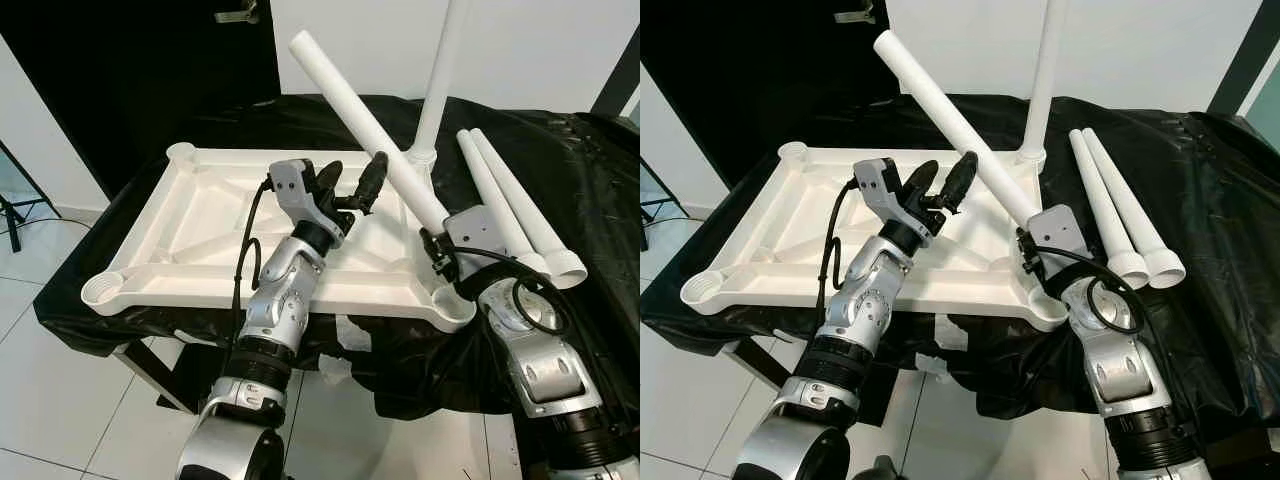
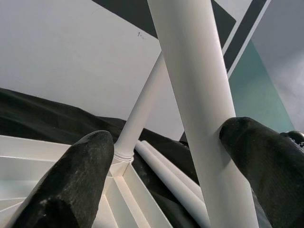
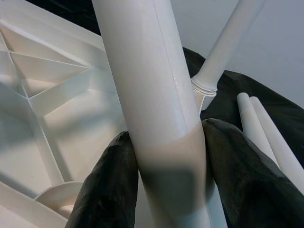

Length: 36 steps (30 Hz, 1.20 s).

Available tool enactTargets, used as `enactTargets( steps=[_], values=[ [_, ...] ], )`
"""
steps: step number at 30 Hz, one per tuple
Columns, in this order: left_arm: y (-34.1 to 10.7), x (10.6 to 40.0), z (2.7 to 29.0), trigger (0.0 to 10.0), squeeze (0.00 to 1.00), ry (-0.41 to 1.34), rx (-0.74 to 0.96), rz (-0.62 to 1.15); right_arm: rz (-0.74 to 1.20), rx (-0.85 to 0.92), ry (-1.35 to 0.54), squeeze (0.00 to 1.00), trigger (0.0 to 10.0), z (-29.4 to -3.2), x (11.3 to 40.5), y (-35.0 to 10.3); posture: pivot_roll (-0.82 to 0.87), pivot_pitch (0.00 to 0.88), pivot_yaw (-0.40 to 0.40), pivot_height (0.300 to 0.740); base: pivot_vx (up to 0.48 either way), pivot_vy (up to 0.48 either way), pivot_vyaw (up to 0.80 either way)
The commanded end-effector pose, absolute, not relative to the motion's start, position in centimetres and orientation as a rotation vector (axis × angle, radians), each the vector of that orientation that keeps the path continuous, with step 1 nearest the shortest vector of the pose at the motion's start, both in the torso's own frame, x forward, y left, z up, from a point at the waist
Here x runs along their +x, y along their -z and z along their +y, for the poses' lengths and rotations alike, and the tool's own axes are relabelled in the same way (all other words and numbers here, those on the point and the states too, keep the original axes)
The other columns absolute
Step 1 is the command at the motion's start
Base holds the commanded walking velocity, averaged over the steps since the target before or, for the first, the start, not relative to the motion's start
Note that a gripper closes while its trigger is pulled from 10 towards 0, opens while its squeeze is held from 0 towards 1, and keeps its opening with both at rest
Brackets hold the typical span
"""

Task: Building children table

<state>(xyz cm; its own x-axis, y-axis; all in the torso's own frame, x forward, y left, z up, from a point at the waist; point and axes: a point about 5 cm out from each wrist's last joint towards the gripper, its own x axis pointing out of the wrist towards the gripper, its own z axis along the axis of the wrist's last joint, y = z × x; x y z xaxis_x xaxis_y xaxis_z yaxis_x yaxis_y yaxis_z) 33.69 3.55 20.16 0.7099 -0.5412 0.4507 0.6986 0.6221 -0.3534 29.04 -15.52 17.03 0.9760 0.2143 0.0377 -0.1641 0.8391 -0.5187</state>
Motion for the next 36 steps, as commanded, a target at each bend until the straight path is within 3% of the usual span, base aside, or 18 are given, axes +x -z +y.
enactTargets(
  steps=[1,2,3,4,9,10,11,14,19,20,21,24,32,36],
  values=[
    [-20.2,33.5,2.4,10.0,0.00,0.749,-0.567,-0.311,-0.123,-0.549,-0.227,0.00,10.0,-15.0,28.8,-17.2,0.12,0.000,0.013,0.740,0.000,0.000,0.00],
    [-20.3,33.5,2.5,10.0,0.07,0.755,-0.575,-0.311,-0.120,-0.552,-0.226,0.00,10.0,-15.2,28.8,-17.1,0.12,0.000,0.015,0.740,0.000,0.000,0.00],
    [-20.3,33.5,2.5,10.0,0.07,0.755,-0.575,-0.311,-0.120,-0.552,-0.226,0.00,10.0,-15.2,28.8,-17.1,0.12,0.000,0.015,0.740,0.000,0.000,0.00],
    [-20.3,33.5,2.5,10.0,1.00,0.757,-0.576,-0.312,-0.120,-0.555,-0.224,0.00,10.0,-15.2,28.8,-17.1,0.12,0.000,0.015,0.740,0.000,0.000,0.00],
    [-20.5,33.6,2.4,10.0,1.00,0.760,-0.564,-0.316,-0.125,-0.558,-0.211,0.00,10.0,-15.5,29.1,-17.4,0.12,0.000,0.016,0.740,0.000,0.000,0.00],
    [-20.4,33.5,2.3,10.0,0.44,0.764,-0.552,-0.316,-0.126,-0.562,-0.201,0.00,10.0,-15.5,29.2,-17.4,0.12,0.000,0.016,0.740,0.000,0.000,0.00],
    [-20.3,33.4,2.2,10.0,0.00,0.772,-0.538,-0.314,-0.125,-0.564,-0.191,0.00,10.0,-15.6,29.2,-17.4,0.12,0.000,0.016,0.740,0.000,0.000,0.00],
    [-20.2,33.3,2.1,10.0,0.00,0.777,-0.528,-0.312,-0.124,-0.566,-0.185,0.00,10.0,-15.7,29.2,-17.4,0.12,0.000,0.019,0.740,0.000,0.000,0.00],
    [-19.8,31.3,2.3,10.0,0.00,0.956,-0.574,-0.296,-0.101,-0.551,-0.110,0.00,10.0,-16.7,29.2,-17.2,0.12,0.000,0.023,0.740,0.000,0.000,0.00],
    [-20.0,29.7,2.6,10.0,0.00,1.122,-0.622,-0.287,-0.105,-0.541,-0.098,0.00,10.0,-16.9,29.2,-17.3,0.12,0.000,0.022,0.740,0.000,0.000,0.00],
    [-20.1,29.0,2.7,10.0,0.00,1.182,-0.631,-0.285,-0.106,-0.540,-0.095,0.00,10.0,-17.0,29.2,-17.4,0.12,0.000,0.020,0.740,0.000,0.000,0.00],
    [-19.9,28.5,2.8,10.0,0.00,1.229,-0.626,-0.276,-0.113,-0.542,-0.090,0.00,10.0,-17.0,29.3,-17.5,0.12,0.000,0.019,0.740,0.000,0.000,0.00],
    [-19.6,28.5,2.9,10.0,0.00,1.196,-0.623,-0.262,-0.151,-0.533,-0.050,0.00,10.0,-17.2,29.7,-18.4,0.13,0.000,0.019,0.740,0.000,0.000,0.00],
    [-20.1,29.8,2.8,10.0,0.00,1.055,-0.632,-0.268,-0.162,-0.518,-0.119,0.00,10.0,-16.0,29.1,-18.0,0.13,0.000,0.012,0.740,0.000,0.000,0.00]
  ],
)
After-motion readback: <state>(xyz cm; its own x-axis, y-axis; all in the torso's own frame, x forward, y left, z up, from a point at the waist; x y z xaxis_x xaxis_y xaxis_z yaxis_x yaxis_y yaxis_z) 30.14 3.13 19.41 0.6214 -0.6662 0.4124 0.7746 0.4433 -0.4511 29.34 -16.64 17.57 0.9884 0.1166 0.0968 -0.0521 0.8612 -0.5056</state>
